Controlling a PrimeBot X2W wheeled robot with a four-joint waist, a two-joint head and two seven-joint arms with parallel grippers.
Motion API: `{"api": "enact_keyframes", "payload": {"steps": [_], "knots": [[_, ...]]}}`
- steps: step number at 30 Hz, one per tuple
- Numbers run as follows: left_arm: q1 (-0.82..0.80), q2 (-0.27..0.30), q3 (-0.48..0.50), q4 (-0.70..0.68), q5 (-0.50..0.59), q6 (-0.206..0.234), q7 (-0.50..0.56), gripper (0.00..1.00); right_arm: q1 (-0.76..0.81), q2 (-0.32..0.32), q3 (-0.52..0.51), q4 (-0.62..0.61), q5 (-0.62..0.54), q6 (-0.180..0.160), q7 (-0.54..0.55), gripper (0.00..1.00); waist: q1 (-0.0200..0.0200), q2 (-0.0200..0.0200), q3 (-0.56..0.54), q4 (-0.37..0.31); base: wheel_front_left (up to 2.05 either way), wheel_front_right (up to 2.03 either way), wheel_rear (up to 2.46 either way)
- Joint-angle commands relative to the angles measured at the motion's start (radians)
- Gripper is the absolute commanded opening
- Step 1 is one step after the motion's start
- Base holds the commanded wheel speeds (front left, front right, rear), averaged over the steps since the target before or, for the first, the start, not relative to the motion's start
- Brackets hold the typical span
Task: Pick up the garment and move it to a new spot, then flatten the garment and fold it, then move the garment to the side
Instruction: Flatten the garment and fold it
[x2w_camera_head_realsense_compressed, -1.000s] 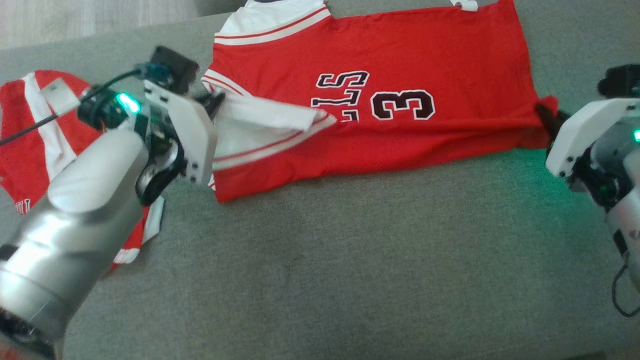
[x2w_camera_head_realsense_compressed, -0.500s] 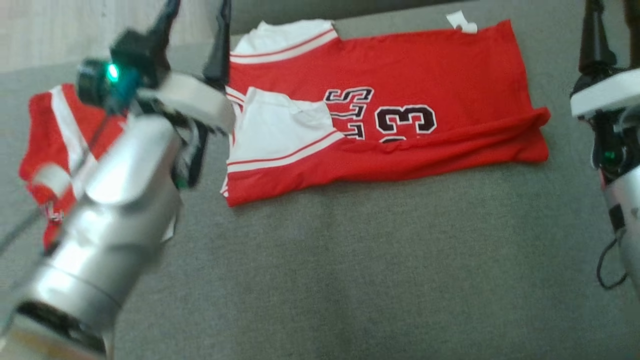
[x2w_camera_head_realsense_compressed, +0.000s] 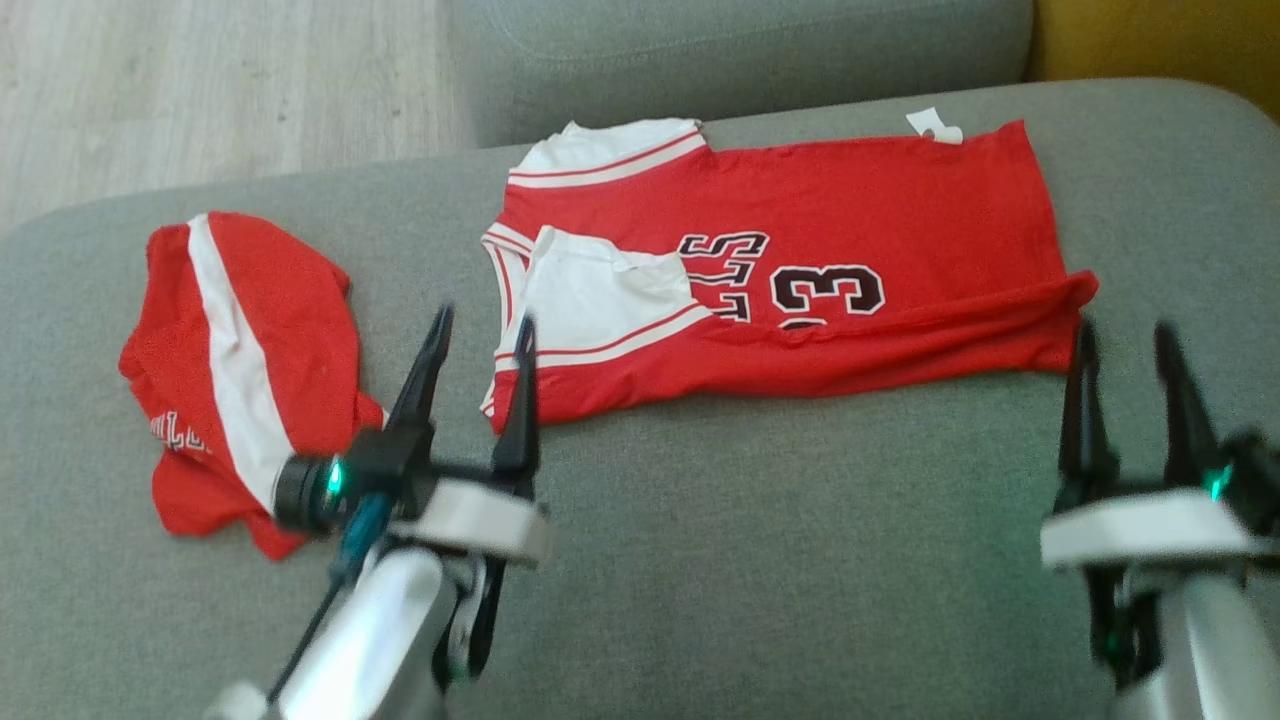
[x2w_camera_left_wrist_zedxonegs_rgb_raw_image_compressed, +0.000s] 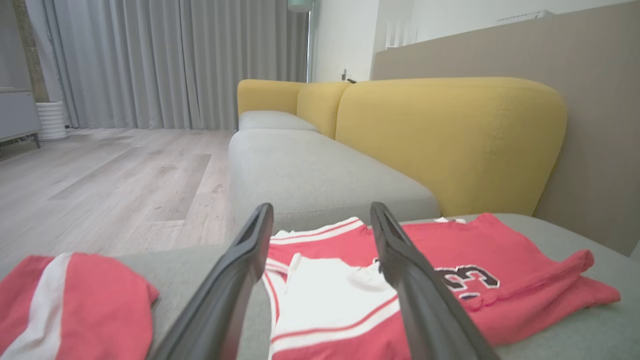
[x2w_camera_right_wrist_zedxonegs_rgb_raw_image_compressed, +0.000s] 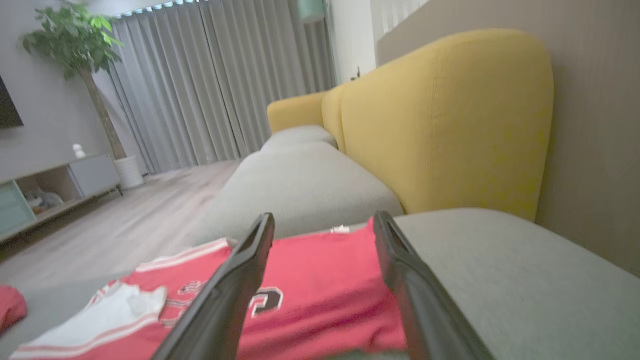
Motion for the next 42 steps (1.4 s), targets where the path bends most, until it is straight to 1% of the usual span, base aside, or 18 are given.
{"api": "enact_keyframes", "payload": {"steps": [1,3,5,10,13,16,21,27,29,33,35,36,39,40,41,42], "knots": [[-0.013,0.005,0.06,-0.027,0.017,-0.004,-0.005,1.0,0.007,0.006,0.016,-0.05,-0.018,-0.001,-0.009,1.0,0.0003,0.0,-0.007,0.001,0.0,0.0,0.0],[0.032,-0.003,0.075,-0.021,0.026,-0.013,-0.005,1.0,0.051,0.012,0.019,-0.065,-0.042,-0.001,-0.009,1.0,0.0003,0.0,-0.009,-0.001,0.0,0.0,0.0],[0.067,-0.011,0.089,-0.008,0.031,-0.023,-0.005,1.0,0.076,0.015,0.017,-0.075,-0.04,-0.001,-0.009,1.0,0.0003,0.0,-0.008,-0.007,0.0,0.0,0.0],[0.087,-0.022,0.109,0.019,0.054,-0.041,-0.005,1.0,0.084,0.016,0.024,-0.083,-0.019,-0.001,-0.009,1.0,0.0003,0.0,-0.002,-0.022,0.0,0.0,0.0],[0.076,-0.034,0.123,0.046,0.063,-0.048,-0.005,1.0,0.074,0.017,0.042,-0.085,-0.008,-0.001,-0.009,1.0,0.0003,0.0,0.005,-0.038,0.0,0.0,0.0],[0.052,-0.046,0.124,0.105,0.054,-0.061,-0.003,1.0,0.06,0.017,0.054,-0.09,-0.002,-0.001,-0.009,1.0,0.0003,0.0,0.017,-0.052,0.0,0.0,0.0],[-0.012,-0.057,0.113,0.221,0.039,-0.07,0.072,1.0,0.041,0.017,0.075,-0.102,0.01,-0.001,-0.009,1.0,0.0003,0.0,0.055,-0.077,0.0,0.0,0.0],[-0.085,-0.052,0.124,0.321,0.033,-0.056,0.114,1.0,0.027,0.017,0.087,-0.091,0.023,-0.001,-0.009,1.0,0.0003,0.0,0.103,-0.106,0.0,0.0,0.0],[-0.101,-0.048,0.128,0.362,0.027,-0.049,0.145,1.0,0.02,0.017,0.093,-0.092,0.029,-0.001,-0.009,1.0,0.0003,0.0,0.116,-0.117,0.0,0.0,0.0],[-0.127,-0.035,0.145,0.427,0.021,-0.013,0.184,1.0,0.011,0.017,0.106,-0.096,0.045,-0.001,-0.009,1.0,0.0003,0.0,0.132,-0.137,0.0,0.0,0.0],[-0.135,-0.028,0.145,0.454,0.021,-0.004,0.201,1.0,0.013,0.017,0.113,-0.092,0.057,-0.001,-0.009,1.0,0.0003,0.0,0.134,-0.142,0.0,0.0,0.0],[-0.137,-0.027,0.142,0.466,0.02,-0.006,0.214,1.0,0.014,0.017,0.113,-0.09,0.062,-0.001,-0.009,1.0,0.0003,0.0,0.135,-0.144,0.0,0.0,0.0],[-0.14,-0.028,0.122,0.488,0.018,-0.038,0.242,1.0,0.019,0.017,0.115,-0.089,0.065,-0.001,-0.009,1.0,0.0003,0.0,0.135,-0.148,0.0,0.0,0.0],[-0.141,-0.027,0.118,0.491,0.017,-0.048,0.248,0.46,0.02,0.017,0.115,-0.089,0.065,-0.001,-0.009,1.0,0.0003,0.0,0.136,-0.148,0.0,0.0,0.0],[-0.142,-0.027,0.116,0.492,0.015,-0.053,0.245,0.0,0.021,0.017,0.116,-0.089,0.066,-0.001,-0.009,1.0,0.0003,0.0,0.135,-0.149,0.0,0.0,0.0],[-0.143,-0.027,0.114,0.489,0.017,-0.056,0.237,0.0,0.019,0.017,0.115,-0.087,0.065,-0.001,-0.009,1.0,0.0003,0.0,0.132,-0.148,0.0,0.0,0.0]]}}
